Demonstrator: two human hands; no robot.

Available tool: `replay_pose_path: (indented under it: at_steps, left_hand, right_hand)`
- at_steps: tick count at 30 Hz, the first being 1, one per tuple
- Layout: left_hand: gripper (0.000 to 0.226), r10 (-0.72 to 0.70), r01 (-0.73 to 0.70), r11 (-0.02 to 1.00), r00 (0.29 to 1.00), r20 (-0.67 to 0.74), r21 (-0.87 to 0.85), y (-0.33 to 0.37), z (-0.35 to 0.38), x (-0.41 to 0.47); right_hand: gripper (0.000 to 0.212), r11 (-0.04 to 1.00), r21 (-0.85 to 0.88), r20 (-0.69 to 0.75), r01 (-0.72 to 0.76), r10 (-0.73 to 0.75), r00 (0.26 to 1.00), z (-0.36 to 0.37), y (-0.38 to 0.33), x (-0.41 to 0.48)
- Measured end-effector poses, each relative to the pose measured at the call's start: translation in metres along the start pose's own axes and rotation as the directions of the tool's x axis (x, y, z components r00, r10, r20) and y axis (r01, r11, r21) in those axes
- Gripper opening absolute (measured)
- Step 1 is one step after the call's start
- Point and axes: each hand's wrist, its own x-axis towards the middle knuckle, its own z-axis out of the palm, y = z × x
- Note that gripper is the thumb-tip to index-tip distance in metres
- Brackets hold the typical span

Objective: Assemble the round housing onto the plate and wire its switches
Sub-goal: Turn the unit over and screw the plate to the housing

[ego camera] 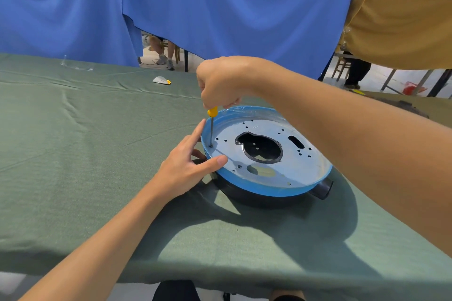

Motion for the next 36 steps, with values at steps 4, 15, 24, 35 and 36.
replay_pose_path:
  at_steps: [4,15,24,35,36]
  left_hand:
    - [0.1,0.002,-0.002,0.999,1.0,0.006,0.032,-0.002,0.0,0.001]
    - [0.139,-0.009,0.005,0.996,0.999,0.036,0.093,-0.001,-0.001,0.001]
    - [0.111,0.045,-0.047,0.996,0.999,0.026,0.075,-0.001,-0.001,0.001]
    - [0.119,0.04,-0.042,0.996,0.999,0.031,0.083,-0.002,-0.001,0.002]
    - [0.121,0.039,-0.041,0.995,0.999,0.03,0.086,-0.003,-0.001,0.002]
  right_hand:
    - [0.028,1.0,0.017,-0.18,0.005,-0.001,0.984,0.01,0.005,-0.004]
    - [0.009,0.998,0.009,-0.115,0.057,-0.056,0.992,0.009,0.004,0.003]
    - [0.024,0.997,0.072,-0.029,-0.006,0.008,1.0,0.007,0.008,-0.002]
    - [0.034,1.0,-0.008,-0.156,-0.012,0.011,0.988,0.02,0.015,0.001]
    - [0.027,1.0,0.0,-0.101,0.021,-0.021,0.995,0.016,0.014,-0.001]
